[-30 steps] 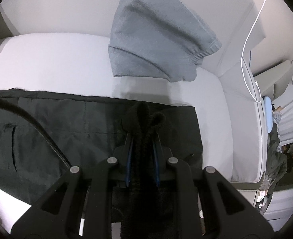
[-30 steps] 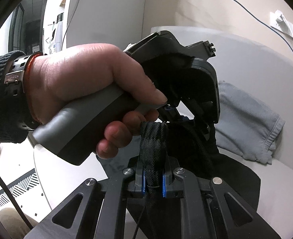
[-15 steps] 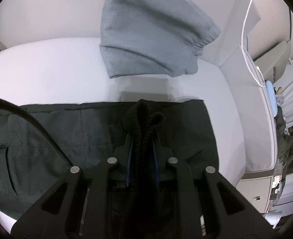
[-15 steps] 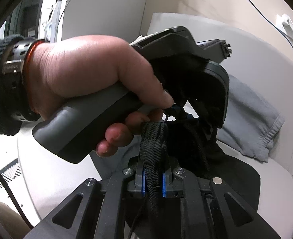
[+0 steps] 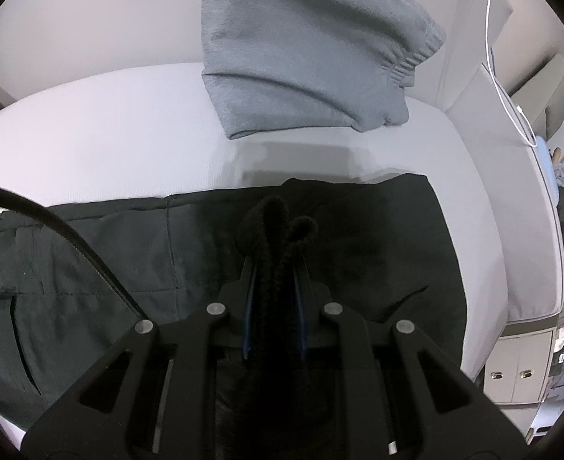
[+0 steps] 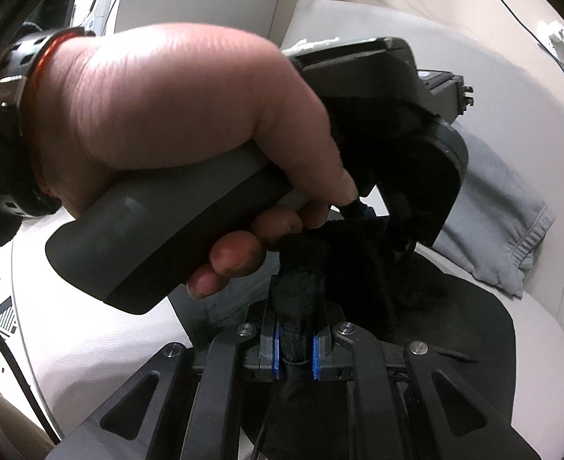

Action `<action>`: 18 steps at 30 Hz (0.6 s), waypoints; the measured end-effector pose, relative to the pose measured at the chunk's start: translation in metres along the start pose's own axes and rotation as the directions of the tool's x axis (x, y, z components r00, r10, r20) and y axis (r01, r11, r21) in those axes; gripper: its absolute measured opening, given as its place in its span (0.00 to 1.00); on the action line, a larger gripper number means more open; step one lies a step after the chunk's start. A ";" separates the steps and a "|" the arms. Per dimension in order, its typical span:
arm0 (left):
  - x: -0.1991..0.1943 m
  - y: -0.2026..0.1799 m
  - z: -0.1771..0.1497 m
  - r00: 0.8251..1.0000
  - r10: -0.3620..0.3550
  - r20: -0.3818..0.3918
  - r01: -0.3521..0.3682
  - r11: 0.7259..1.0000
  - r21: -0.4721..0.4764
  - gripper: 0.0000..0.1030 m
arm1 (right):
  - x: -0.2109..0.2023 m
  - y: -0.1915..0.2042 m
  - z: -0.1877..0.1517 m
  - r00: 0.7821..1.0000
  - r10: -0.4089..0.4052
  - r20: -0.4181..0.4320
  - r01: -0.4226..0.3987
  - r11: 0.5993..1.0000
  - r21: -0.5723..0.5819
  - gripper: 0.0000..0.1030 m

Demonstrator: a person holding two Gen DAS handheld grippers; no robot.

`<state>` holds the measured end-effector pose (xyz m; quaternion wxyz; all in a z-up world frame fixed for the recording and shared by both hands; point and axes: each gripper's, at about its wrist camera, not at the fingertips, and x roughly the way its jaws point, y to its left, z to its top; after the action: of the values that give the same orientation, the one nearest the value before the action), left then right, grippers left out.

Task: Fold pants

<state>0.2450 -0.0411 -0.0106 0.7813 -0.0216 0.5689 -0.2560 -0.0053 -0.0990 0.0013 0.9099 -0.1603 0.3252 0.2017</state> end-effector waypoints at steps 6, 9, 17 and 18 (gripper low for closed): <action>0.006 -0.005 -0.005 0.998 0.051 0.025 -0.053 0.996 0.071 0.15 | 0.014 0.006 -0.007 1.000 0.000 -0.018 0.000 1.000 -0.003 0.10; 0.008 -0.004 -0.007 0.998 0.052 0.032 -0.055 0.995 0.080 0.15 | 0.021 0.009 -0.011 0.999 0.001 -0.035 -0.001 1.000 0.002 0.10; 0.016 -0.002 -0.010 0.996 0.087 0.037 -0.090 0.991 0.103 0.22 | 0.046 0.003 -0.014 0.994 0.054 -0.098 -0.048 0.997 0.063 0.28; 0.017 0.001 -0.010 0.996 0.085 0.030 -0.088 0.992 0.092 0.25 | 0.045 0.002 -0.015 0.992 0.079 -0.103 -0.071 0.995 0.072 0.35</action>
<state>0.2400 -0.0449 -0.0290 0.7993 0.0362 0.5463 -0.2478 0.0176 -0.0917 -0.0398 0.8881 -0.1275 0.3854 0.2158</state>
